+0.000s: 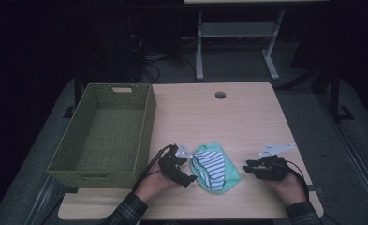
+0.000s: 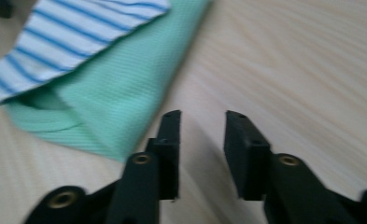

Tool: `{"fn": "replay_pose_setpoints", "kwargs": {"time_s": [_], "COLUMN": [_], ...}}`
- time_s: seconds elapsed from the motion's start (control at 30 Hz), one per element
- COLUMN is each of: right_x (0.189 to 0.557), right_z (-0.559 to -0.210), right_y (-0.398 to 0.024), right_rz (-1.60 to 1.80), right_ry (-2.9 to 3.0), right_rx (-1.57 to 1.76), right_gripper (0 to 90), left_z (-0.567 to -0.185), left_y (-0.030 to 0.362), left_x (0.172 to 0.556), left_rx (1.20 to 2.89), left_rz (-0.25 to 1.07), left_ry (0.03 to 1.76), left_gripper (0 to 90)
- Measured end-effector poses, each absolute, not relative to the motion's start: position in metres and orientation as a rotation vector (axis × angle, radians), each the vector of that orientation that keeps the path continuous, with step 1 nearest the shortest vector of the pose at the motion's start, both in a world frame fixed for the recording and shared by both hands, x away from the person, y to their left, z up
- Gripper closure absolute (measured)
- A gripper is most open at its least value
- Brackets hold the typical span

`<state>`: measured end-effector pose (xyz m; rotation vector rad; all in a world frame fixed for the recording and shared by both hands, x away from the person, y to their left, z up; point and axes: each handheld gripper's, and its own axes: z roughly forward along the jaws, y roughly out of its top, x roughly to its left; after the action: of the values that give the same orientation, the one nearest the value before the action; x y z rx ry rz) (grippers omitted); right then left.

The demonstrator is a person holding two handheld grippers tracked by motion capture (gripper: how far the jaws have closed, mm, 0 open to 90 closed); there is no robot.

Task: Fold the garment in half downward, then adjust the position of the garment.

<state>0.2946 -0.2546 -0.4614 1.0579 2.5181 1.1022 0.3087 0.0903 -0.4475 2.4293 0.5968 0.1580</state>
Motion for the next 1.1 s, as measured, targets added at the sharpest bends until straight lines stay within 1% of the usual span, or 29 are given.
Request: {"fn": "replay_pose_setpoints", "kwargs": {"time_s": [0.03, 0.07, 0.1, 0.13, 0.2, 0.23, 0.33, 0.4, 0.43, 0.6, 0.9, 1.1], "right_x": [0.295, 0.295, 0.295, 0.295, 0.296, 0.296, 0.298, 0.298, 0.300, 0.300, 0.298, 0.298], "right_z": [-0.462, -0.462, -0.465, -0.465, -0.470, -0.470, -0.472, -0.473, -0.476, -0.480, -0.482, -0.482], "right_y": [-0.261, -0.261, -0.267, -0.267, -0.275, -0.275, -0.283, -0.286, -0.289, -0.288, -0.289, -0.289], "right_rz": [1.103, 1.103, 1.093, 1.093, 1.061, 1.061, 1.044, 1.036, 1.026, 0.976, 0.995, 0.994], "right_ry": [2.478, 2.478, 2.442, 2.442, 2.402, 2.402, 2.351, 2.321, 2.303, 2.295, 2.278, 2.279], "right_rx": [1.090, 1.090, 1.122, 1.122, 1.193, 1.193, 1.213, 1.241, 1.261, 1.264, 1.255, 1.254], "right_gripper": [56.1, 56.1, 45.8, 45.8, 37.3, 37.3, 26.7, 22.6, 17.5, 14.6, 13.7, 13.7], "left_z": [-0.448, -0.448, -0.448, -0.449, -0.448, -0.447, -0.446, -0.446, -0.445, -0.441, -0.433, -0.438], "left_y": [0.090, 0.090, 0.090, 0.089, 0.089, 0.089, 0.087, 0.085, 0.082, 0.080, 0.067, 0.058], "left_x": [0.309, 0.309, 0.308, 0.308, 0.308, 0.308, 0.308, 0.307, 0.307, 0.308, 0.311, 0.311], "left_rx": [2.430, 2.431, 2.431, 2.428, 2.427, 2.430, 2.429, 2.432, 2.425, 2.422, 2.409, 2.428], "left_rz": [0.156, 0.155, 0.154, 0.154, 0.153, 0.154, 0.148, 0.145, 0.147, 0.152, 0.152, 0.134], "left_ry": [0.597, 0.594, 0.592, 0.593, 0.588, 0.583, 0.573, 0.562, 0.551, 0.536, 0.497, 0.483], "left_gripper": [16.0, 16.0, 16.0, 16.0, 15.9, 15.9, 16.0, 15.9, 15.9, 15.9, 16.0, 16.2]}}
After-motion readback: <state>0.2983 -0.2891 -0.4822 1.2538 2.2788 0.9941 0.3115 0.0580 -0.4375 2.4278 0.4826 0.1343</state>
